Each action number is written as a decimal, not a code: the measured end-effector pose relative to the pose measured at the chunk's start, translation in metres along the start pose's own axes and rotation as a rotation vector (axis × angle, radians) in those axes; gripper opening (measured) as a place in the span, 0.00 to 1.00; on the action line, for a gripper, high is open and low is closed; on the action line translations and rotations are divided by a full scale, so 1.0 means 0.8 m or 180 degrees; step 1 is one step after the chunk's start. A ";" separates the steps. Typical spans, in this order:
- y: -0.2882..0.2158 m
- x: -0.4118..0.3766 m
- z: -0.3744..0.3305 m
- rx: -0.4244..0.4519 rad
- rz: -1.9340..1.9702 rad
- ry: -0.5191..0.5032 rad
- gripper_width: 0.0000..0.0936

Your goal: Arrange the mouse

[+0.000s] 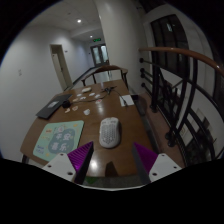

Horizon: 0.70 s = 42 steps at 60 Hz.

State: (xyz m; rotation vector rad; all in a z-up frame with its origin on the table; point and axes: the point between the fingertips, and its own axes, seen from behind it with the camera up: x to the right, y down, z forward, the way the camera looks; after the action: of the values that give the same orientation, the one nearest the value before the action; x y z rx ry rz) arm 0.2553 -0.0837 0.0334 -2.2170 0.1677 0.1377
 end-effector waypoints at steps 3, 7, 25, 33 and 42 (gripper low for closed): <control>-0.005 -0.002 0.013 0.0027 -0.0017 0.0023 0.83; -0.011 0.001 0.031 0.0034 -0.0097 0.0081 0.83; -0.031 -0.003 0.143 0.0022 -0.0110 0.0387 0.49; -0.032 -0.002 0.142 0.0128 -0.0206 0.0398 0.37; -0.059 -0.018 0.105 0.0191 0.0057 0.0484 0.37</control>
State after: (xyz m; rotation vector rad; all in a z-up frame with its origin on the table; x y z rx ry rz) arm 0.2460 0.0125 0.0218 -2.1663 0.2719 -0.0262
